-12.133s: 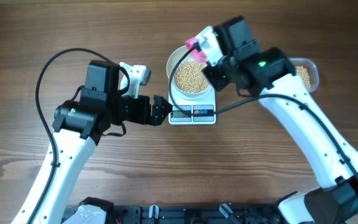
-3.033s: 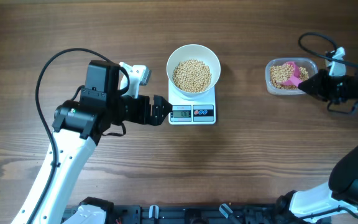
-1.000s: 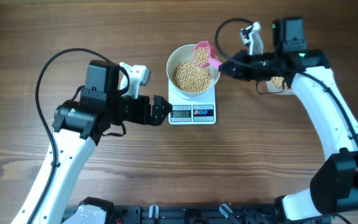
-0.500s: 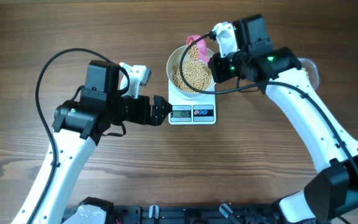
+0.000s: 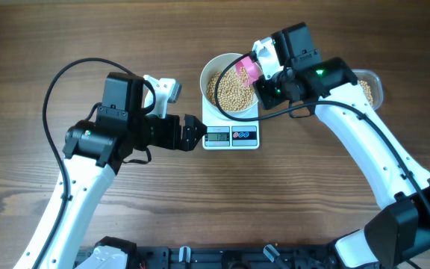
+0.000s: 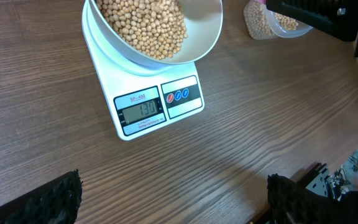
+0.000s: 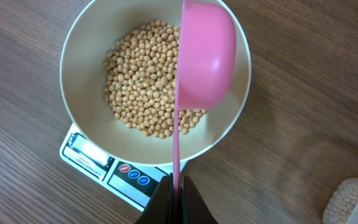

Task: Scoop item into bowl and weigh 150g on scale
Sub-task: 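Tip the scoop to pour soybeans into the bowl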

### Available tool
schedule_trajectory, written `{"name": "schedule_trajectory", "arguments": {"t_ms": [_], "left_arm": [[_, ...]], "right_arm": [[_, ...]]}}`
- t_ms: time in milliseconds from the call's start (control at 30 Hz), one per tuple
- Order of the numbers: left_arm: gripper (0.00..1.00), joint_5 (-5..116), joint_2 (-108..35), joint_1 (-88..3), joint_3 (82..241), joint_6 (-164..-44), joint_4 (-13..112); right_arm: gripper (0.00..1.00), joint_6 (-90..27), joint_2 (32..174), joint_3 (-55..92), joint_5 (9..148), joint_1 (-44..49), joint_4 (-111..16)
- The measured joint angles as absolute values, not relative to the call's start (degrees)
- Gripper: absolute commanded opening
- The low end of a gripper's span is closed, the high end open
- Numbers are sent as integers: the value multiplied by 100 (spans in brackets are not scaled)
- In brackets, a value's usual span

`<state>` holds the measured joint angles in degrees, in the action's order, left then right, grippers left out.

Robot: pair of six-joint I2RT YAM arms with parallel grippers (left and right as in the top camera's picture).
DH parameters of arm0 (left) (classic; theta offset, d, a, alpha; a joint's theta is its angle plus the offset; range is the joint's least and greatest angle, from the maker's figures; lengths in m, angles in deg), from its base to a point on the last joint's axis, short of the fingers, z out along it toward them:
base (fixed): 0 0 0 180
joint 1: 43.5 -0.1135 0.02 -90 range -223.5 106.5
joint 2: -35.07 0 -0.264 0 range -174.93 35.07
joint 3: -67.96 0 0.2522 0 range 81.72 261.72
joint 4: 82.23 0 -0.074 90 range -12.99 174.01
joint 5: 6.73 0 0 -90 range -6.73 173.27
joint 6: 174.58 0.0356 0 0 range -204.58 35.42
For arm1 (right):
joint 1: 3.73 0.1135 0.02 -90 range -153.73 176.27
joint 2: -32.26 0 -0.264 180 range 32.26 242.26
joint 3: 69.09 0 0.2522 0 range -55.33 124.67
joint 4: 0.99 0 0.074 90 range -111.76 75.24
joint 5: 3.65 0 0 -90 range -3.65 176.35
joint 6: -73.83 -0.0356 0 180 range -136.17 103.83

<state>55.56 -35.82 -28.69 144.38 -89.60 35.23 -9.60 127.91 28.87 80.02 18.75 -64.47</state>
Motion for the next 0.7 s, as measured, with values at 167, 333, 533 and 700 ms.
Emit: {"name": "schedule_trajectory", "arguments": {"t_ms": [167,333,533,700], "left_arm": [[100,5554,-3582,-2869,14438,-8960,3521],[100,5556,-3582,-2869,14438,-8960,3521],[100,5556,-3582,-2869,14438,-8960,3523],[100,5556,-3582,-2869,14438,-8960,3523]], "right_arm": [[4,-958,12791,2887,8004,1875,-6445],[4,-958,12791,2887,8002,1875,-6351],[4,-457,12791,2887,8002,1875,-6314],[4,-232,12791,2887,8002,1875,-6226]]}}
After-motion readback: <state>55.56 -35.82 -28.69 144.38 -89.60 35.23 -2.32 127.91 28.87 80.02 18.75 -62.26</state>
